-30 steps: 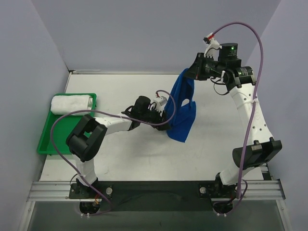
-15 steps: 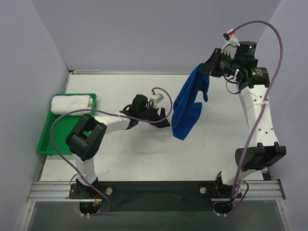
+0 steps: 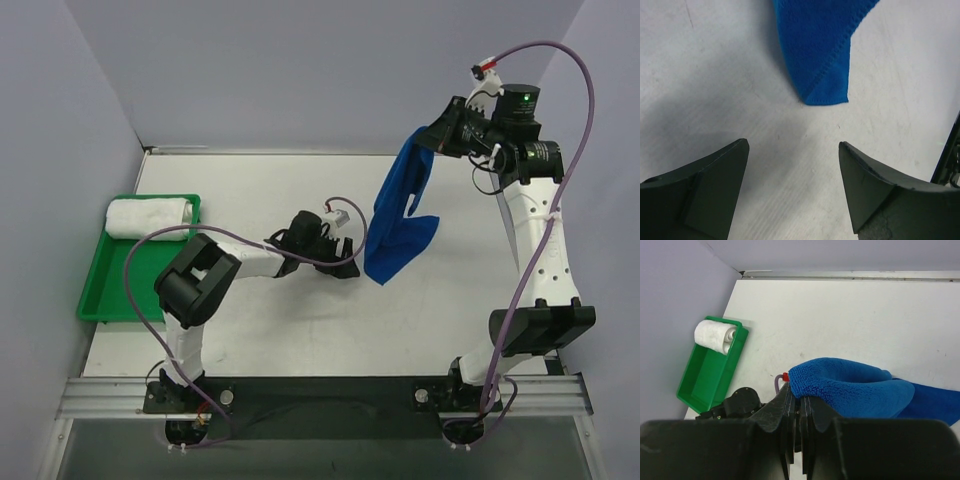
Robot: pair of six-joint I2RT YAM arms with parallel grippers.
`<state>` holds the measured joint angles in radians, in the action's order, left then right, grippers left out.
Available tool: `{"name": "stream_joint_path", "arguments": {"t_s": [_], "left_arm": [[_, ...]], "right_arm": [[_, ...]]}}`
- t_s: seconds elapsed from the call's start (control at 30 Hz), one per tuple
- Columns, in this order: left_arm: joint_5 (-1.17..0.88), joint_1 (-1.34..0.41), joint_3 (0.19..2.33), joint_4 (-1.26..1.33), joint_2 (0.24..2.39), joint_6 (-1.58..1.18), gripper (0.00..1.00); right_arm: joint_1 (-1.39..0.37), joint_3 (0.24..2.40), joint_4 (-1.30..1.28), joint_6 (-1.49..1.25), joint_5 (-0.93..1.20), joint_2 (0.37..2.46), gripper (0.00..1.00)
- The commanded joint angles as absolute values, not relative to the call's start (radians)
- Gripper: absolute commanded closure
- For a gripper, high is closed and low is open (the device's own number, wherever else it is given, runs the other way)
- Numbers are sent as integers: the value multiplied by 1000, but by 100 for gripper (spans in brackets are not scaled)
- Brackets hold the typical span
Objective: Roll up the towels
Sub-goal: Flatten the towel
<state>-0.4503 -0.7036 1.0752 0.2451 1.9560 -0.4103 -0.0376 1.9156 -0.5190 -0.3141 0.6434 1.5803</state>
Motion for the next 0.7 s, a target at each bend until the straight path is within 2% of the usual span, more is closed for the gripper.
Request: {"name": "stream_joint_path", "arguments": {"t_s": [0.0,0.07,0.17,0.23,0.4,0.53,0.57,0.63,0.67], "left_arm": [[-396,-712,1150,264,2023,-451,17],[-414,-713,1199,265,2072,-463,21],[-439,-724,1258,265,2121,-472,31],[-452,-733,1278,265,2150,-480,35],[-457,-752,1318,270,2194,-492,36],[-451,-764,1353,256,2232,-497,46],[-442,-762,1362,241,2235,-483,60],[-433,-744,1391,162,2217,-453,79],[-434,-733,1394,134,2200,-413,97]], "right_arm": [[-28,1954,-451,-337,667,1572,100],[-23,1957,-449,-341,670,1575,100],[-14,1962,-446,-347,675,1577,100],[-11,1963,-445,-350,676,1575,100],[-3,1973,-440,-356,683,1582,100],[-2,1979,-440,-354,683,1583,100],[-3,1980,-442,-353,681,1583,100],[43,1980,-442,-347,683,1580,100],[54,1979,-440,-345,692,1580,100]]}}
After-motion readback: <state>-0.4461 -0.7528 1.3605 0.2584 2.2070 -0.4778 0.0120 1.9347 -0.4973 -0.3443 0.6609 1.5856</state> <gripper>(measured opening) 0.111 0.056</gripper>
